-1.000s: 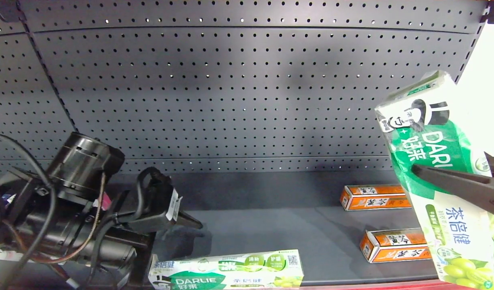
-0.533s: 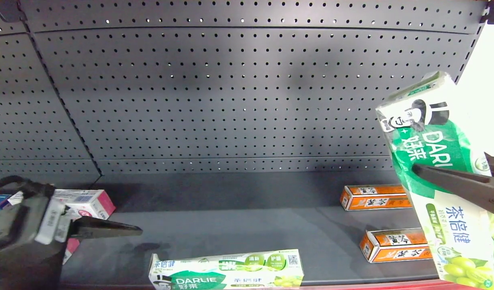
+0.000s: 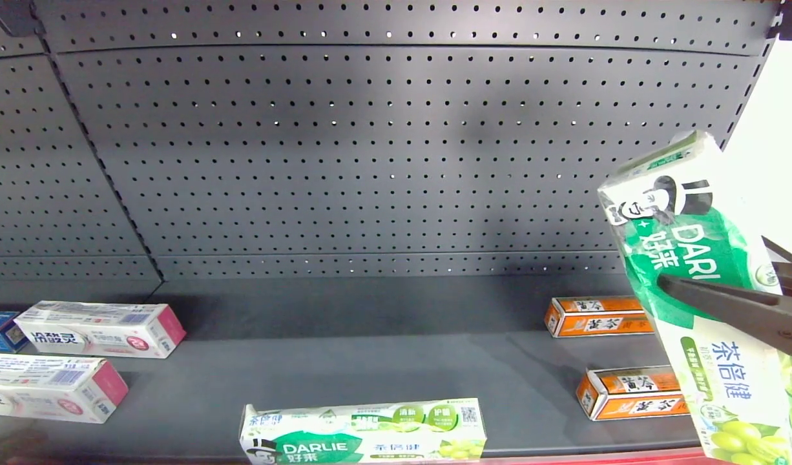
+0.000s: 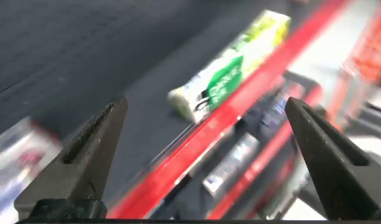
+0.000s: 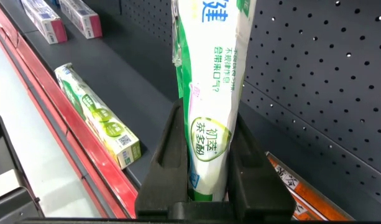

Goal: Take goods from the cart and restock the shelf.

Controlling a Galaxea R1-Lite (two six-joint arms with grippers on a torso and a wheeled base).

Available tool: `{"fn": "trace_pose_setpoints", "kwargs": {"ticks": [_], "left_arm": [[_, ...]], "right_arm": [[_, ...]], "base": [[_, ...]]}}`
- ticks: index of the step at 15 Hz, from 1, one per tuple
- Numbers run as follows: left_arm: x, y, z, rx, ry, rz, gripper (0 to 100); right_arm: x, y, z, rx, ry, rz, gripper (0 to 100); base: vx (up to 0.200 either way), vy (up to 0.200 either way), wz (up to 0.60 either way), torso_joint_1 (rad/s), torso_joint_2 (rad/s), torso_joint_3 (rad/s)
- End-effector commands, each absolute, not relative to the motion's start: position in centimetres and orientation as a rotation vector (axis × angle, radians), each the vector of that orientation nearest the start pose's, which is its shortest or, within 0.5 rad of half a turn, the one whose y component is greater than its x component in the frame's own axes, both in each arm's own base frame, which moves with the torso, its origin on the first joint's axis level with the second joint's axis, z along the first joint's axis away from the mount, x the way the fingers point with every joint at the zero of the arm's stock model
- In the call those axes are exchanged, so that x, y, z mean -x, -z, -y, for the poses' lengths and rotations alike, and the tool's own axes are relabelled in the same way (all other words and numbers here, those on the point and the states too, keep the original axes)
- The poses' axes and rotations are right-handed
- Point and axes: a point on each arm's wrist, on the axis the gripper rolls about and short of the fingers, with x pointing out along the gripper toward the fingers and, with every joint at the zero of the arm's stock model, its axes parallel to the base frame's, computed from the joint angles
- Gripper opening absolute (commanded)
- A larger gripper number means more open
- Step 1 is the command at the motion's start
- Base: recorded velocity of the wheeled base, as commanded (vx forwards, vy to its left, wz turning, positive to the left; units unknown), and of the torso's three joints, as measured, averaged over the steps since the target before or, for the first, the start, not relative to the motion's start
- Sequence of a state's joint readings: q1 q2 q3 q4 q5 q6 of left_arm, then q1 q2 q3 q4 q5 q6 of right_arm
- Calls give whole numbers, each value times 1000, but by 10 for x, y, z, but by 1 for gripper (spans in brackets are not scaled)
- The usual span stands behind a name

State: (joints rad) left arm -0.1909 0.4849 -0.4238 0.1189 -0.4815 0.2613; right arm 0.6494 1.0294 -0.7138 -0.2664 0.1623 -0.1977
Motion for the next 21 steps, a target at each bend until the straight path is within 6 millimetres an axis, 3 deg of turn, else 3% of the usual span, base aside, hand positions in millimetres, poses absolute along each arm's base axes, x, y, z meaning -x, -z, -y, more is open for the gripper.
{"fn": "trace_pose_setpoints", "kwargs": {"ticks": [1, 2, 9, 11, 14, 21], "left_arm": [[32, -140, 1, -178, 486, 61, 100], [36, -130, -1, -183, 420, 92, 100], [34, -134, 0, -183, 128, 118, 100], [32, -113, 3, -187, 67, 82, 100], [24, -81, 2, -189, 80, 40, 100], [24, -82, 6, -197, 250, 85, 100]], "right_arm": [[-106, -270, -85, 198, -813, 36, 0], [-106, -270, -85, 198, -813, 36, 0], [-103, -271, -83, 207, -815, 51, 0], [-102, -270, -82, 208, -816, 47, 0], [-102, -268, -82, 209, -814, 43, 0], [-108, -264, -87, 227, -817, 22, 0]], "base": [[0, 0, 0, 0, 0, 0], [0, 0, 0, 0, 0, 0], [0, 0, 0, 0, 0, 0], [0, 0, 0, 0, 0, 0], [0, 0, 0, 0, 0, 0], [0, 0, 0, 0, 0, 0]]}}
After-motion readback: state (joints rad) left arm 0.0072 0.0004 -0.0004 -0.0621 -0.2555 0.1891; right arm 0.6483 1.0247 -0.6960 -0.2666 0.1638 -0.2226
